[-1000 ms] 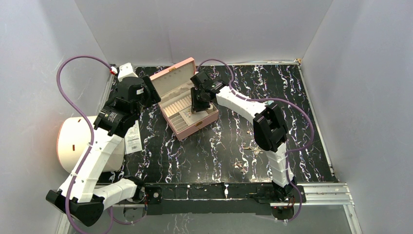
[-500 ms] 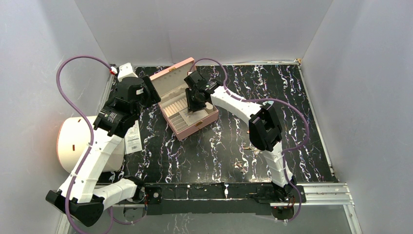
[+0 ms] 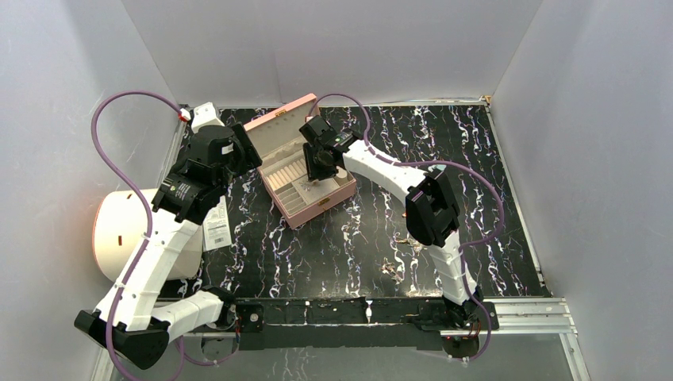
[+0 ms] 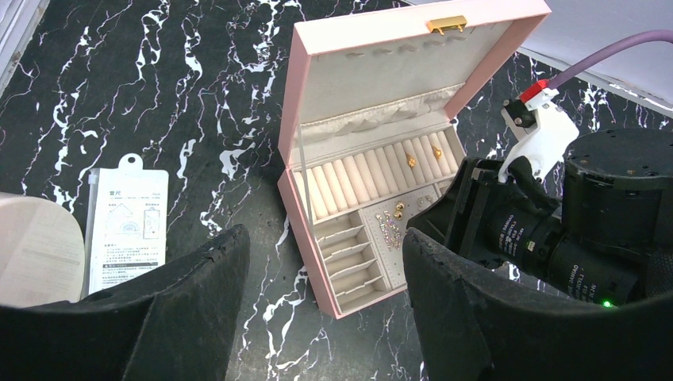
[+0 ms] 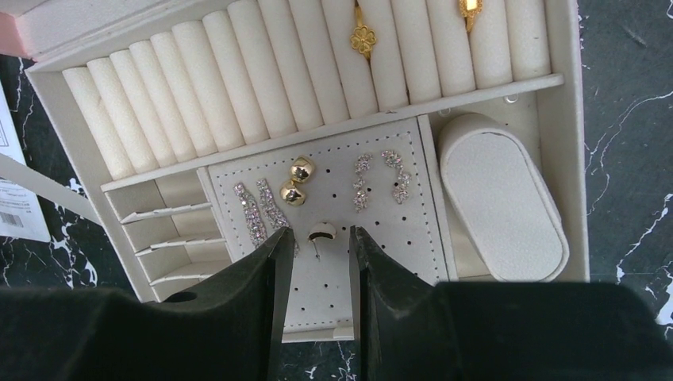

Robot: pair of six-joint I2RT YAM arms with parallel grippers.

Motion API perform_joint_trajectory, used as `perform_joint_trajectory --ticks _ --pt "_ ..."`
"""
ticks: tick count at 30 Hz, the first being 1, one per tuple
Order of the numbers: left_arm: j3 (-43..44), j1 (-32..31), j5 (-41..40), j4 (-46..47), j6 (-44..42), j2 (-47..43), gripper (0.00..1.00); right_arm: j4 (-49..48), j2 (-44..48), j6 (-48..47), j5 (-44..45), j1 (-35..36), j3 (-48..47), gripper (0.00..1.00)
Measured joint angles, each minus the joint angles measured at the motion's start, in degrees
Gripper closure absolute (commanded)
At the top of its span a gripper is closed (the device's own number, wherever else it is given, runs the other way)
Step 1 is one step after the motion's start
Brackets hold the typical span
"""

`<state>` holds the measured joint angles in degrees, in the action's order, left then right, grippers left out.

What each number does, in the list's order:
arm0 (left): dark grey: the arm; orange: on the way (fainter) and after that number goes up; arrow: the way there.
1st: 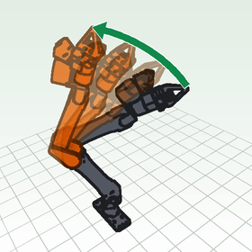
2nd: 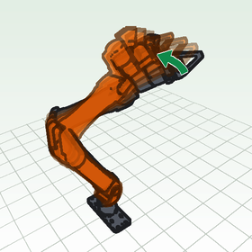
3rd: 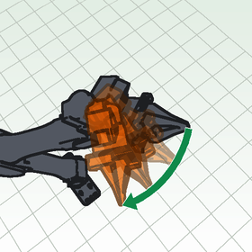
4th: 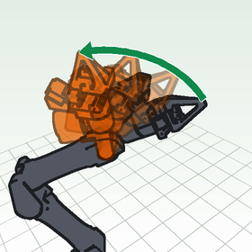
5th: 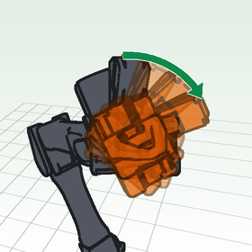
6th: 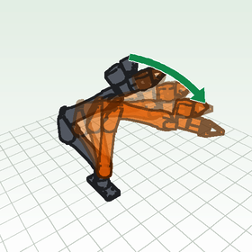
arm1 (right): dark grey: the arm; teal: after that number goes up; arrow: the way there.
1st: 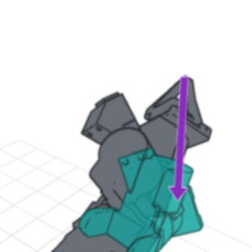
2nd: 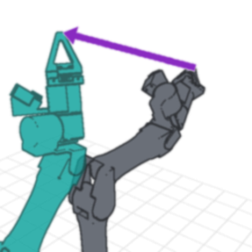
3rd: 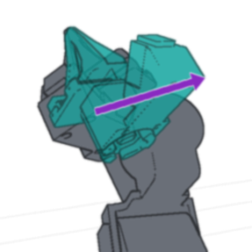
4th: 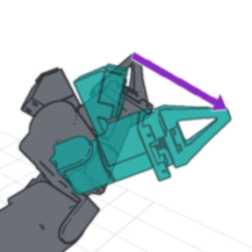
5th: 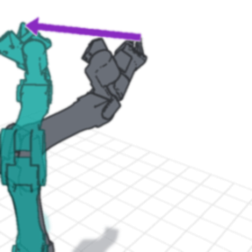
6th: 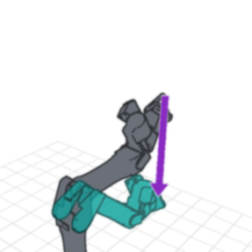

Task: Organize the mixed jewelry
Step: Pick up the jewelry from the jewelry box.

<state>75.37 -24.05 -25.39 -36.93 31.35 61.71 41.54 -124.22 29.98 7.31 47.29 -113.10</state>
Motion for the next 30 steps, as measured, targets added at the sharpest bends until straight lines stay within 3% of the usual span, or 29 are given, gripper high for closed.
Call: perform_joint_trajectory --ticks 13,22,30 --pt "0.00 0.00 0.33 0.00 0.17 -0.07 0.32 0.76 -2.40 -2.56 -0.59 0.44 -2.43 0.60" --pt "0.00 0.00 0.33 -0.02 0.20 -0.22 0.32 1.09 -2.62 -3.26 0.11 0.63 -2.62 0.71" --pt "0.00 0.00 0.37 -0.02 0.28 -0.44 0.32 1.25 -2.62 -3.23 0.17 0.66 -2.62 0.64"
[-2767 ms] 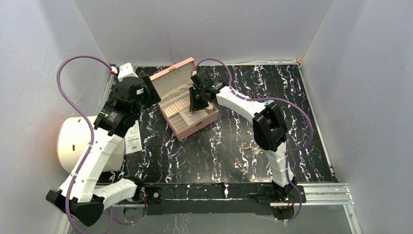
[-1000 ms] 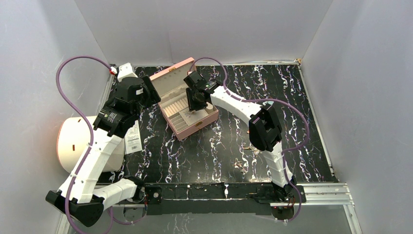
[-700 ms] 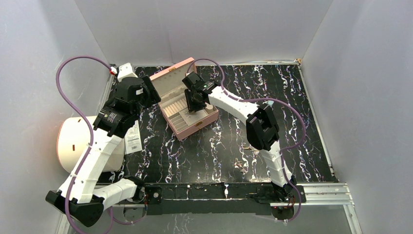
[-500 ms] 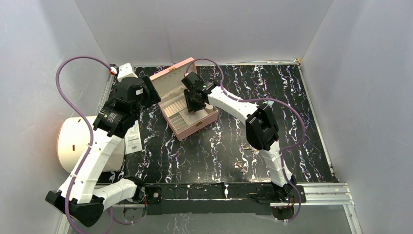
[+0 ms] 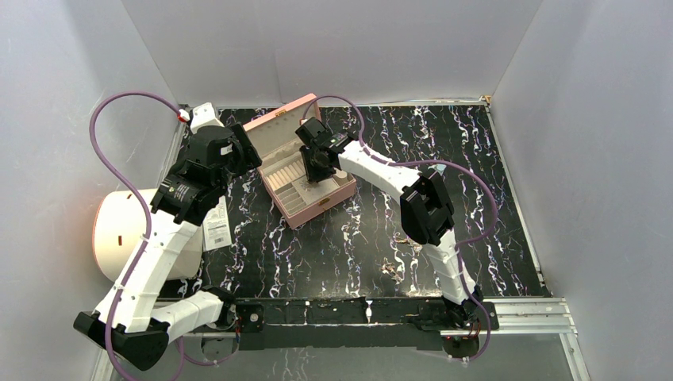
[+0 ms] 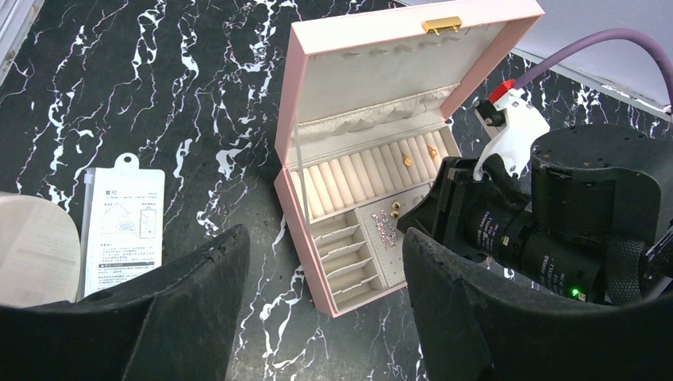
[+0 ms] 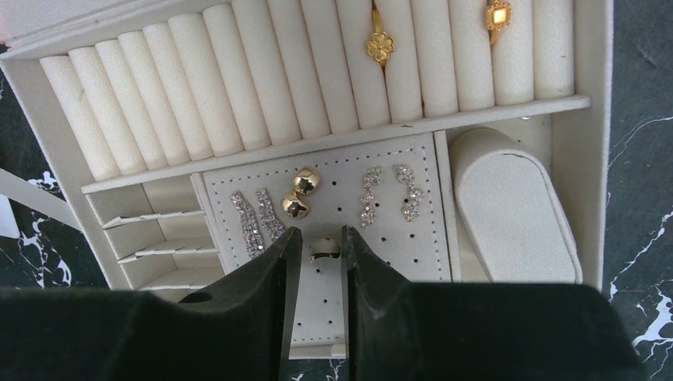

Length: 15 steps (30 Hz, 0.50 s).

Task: Organize the mixed jewelry
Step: Pick up the jewelry from the jewelry box.

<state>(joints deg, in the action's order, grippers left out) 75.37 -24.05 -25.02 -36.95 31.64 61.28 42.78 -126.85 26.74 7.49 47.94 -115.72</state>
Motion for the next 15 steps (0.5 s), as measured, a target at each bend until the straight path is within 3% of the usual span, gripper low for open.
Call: perform_joint_trajectory --ticks 15 --pt "-0.59 0.00 0.42 -0.02 0.50 0.00 0.32 0.00 0.00 -4.37 -0.98 0.17 0.02 0.67"
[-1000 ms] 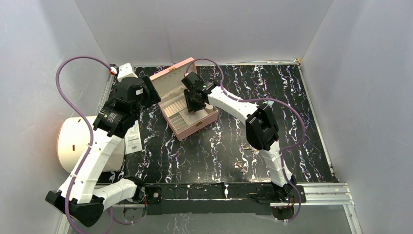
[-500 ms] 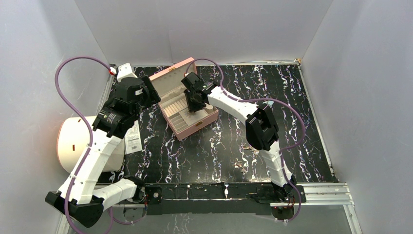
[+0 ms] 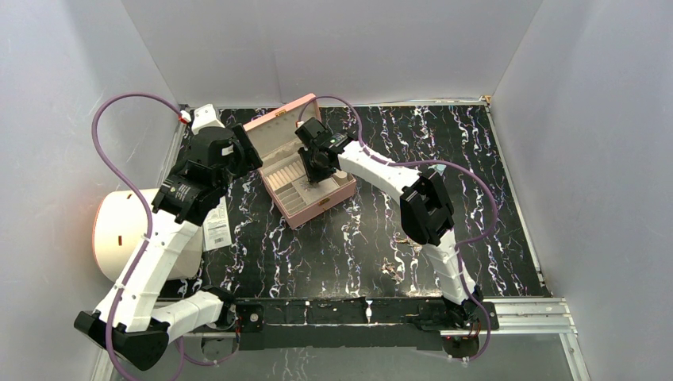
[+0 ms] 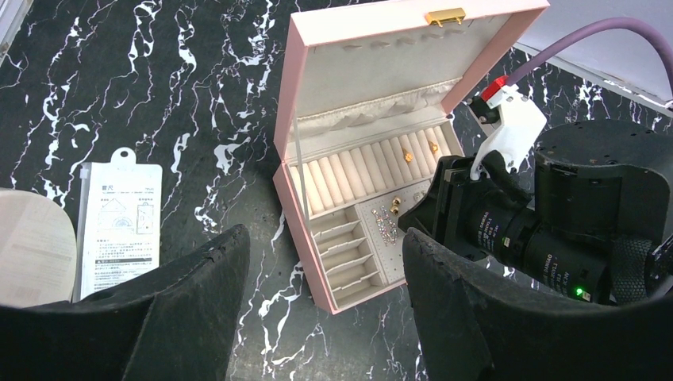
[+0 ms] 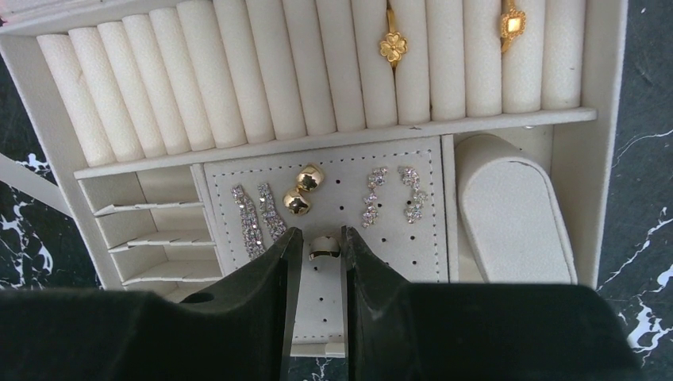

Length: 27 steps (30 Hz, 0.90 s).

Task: Organize the mixed jewelry
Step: Pick up the jewelry from the jewelry box.

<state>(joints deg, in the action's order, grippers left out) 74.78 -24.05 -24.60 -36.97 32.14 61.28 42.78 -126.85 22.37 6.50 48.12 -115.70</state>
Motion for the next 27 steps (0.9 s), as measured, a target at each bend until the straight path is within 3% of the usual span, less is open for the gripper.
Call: perform_joint_trajectory --ticks 7,20,27 --pt "-0.07 0.00 0.04 0.02 0.04 0.00 0.32 0.24 0.00 -3.52 -0.31 0.28 0.00 0.67" --pt "-0.07 0.00 0.50 0.02 0.07 0.00 0.32 0.42 -0.11 -6.23 0.37 0.39 -0.24 0.75" --pt "-0.07 0.00 1.60 0.02 0.52 0.00 0.32 -7.80 4.55 -6.05 0.94 0.55 8.46 0.75"
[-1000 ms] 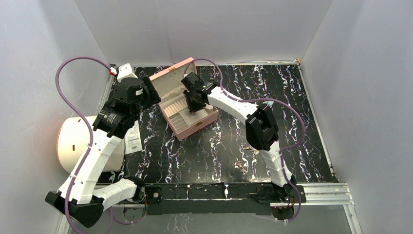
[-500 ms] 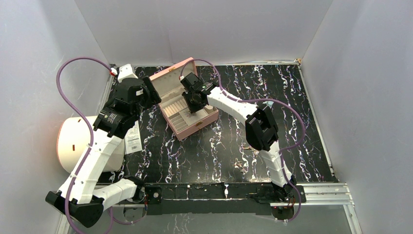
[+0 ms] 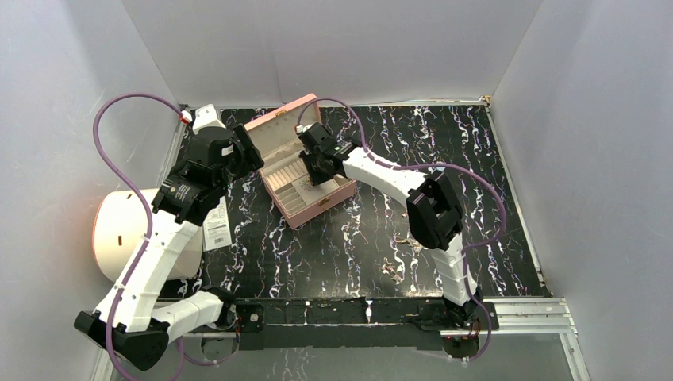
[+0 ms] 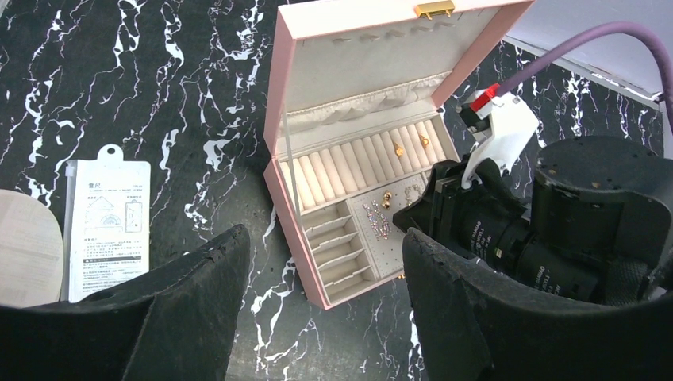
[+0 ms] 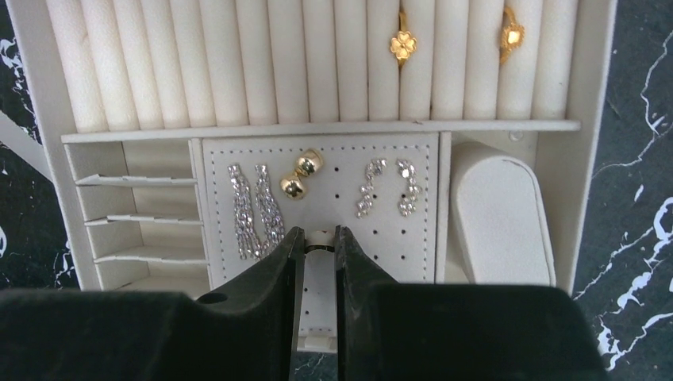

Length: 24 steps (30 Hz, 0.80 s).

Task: Organize the mixed jewelry
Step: Pick up the jewelry from the jewelry box.

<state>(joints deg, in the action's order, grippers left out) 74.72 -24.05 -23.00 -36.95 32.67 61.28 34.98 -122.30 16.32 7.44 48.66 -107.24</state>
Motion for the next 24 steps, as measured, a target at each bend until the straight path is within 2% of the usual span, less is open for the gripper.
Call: perform_joint_trajectory --ticks 12,24 --pt "-1.03 0.00 2.21 -0.85 1.64 -3.45 0.32 -16.85 13.14 0.68 1.40 0.22 17.94 0.76" --pt "-14.53 0.00 5.88 0.79 8.63 -12.90 0.32 -38.56 19.96 -3.96 2.89 0.28 32.09 0.76"
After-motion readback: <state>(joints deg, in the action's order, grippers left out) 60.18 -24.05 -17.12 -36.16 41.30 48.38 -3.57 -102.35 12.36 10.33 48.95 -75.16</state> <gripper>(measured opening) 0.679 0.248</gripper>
